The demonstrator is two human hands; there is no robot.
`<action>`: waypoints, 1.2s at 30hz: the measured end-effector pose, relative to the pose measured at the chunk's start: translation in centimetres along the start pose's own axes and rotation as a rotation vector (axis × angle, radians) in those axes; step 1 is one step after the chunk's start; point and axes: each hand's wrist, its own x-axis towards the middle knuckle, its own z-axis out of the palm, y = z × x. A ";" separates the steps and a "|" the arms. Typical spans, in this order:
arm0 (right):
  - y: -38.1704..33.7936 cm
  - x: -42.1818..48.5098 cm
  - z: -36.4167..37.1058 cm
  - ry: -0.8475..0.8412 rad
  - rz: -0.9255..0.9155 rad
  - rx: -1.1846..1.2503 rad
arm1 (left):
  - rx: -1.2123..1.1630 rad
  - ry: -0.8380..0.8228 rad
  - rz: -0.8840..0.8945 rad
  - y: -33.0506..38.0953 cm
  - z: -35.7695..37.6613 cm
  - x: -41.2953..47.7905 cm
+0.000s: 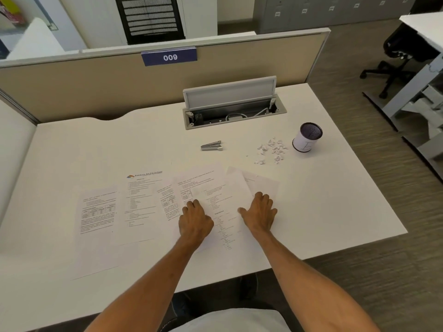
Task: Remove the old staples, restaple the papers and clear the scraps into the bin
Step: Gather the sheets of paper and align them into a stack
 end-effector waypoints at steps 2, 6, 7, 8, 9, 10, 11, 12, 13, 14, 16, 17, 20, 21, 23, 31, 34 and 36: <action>0.1 0.3 -0.1 -0.002 0.019 0.071 | -0.006 -0.001 -0.004 0.0 0.1 0.1; 0.9 0.7 -0.2 0.008 0.053 0.162 | 0.004 -0.006 0.002 -0.1 0.0 0.4; 1.2 0.7 -0.3 0.005 0.071 0.197 | 0.012 -0.005 0.007 -0.1 0.0 0.5; 1.4 0.6 -0.5 0.010 0.089 0.233 | 0.023 -0.001 0.015 -0.1 0.0 0.6; 1.7 0.6 -0.6 0.021 0.109 0.269 | 0.036 0.005 0.024 -0.1 -0.1 0.7; 2.0 0.6 -0.8 0.033 0.131 0.307 | 0.046 0.012 0.035 0.0 -0.1 0.8; 2.3 0.6 -1.1 0.045 0.160 0.351 | 0.054 0.021 0.048 0.1 -0.1 1.0; 2.7 0.7 -1.2 0.061 0.193 0.393 | 0.061 0.034 0.063 0.3 -0.1 1.0; 3.0 0.7 -1.4 0.079 0.228 0.434 | 0.072 0.049 0.080 0.5 -0.2 1.1; 3.3 0.7 -1.6 0.094 0.259 0.468 | 0.085 0.067 0.103 0.8 -0.2 1.2; 3.9 0.8 -1.8 0.115 0.298 0.515 | 0.112 0.098 0.167 1.5 -0.2 1.3; 4.1 0.9 -1.8 0.114 0.311 0.525 | 0.119 0.106 0.199 1.9 -0.2 1.3; 4.5 0.7 -2.2 0.104 0.331 0.506 | 0.093 0.080 0.257 2.9 -0.2 1.8; 4.7 0.6 -2.1 0.106 0.331 0.484 | 0.079 0.061 0.272 3.2 -0.2 2.0; 4.9 0.3 -1.9 0.114 0.338 0.427 | 0.052 0.026 0.283 3.8 -0.2 2.2; 5.4 -0.6 -1.1 0.131 0.373 0.413 | 0.015 -0.053 0.240 4.5 1.3 2.7; 4.9 -0.8 -0.6 0.158 0.308 0.364 | -0.035 -0.037 0.220 4.6 1.7 2.9; 4.8 -0.9 -0.2 0.168 0.279 0.345 | -0.071 -0.027 0.201 4.7 1.8 3.0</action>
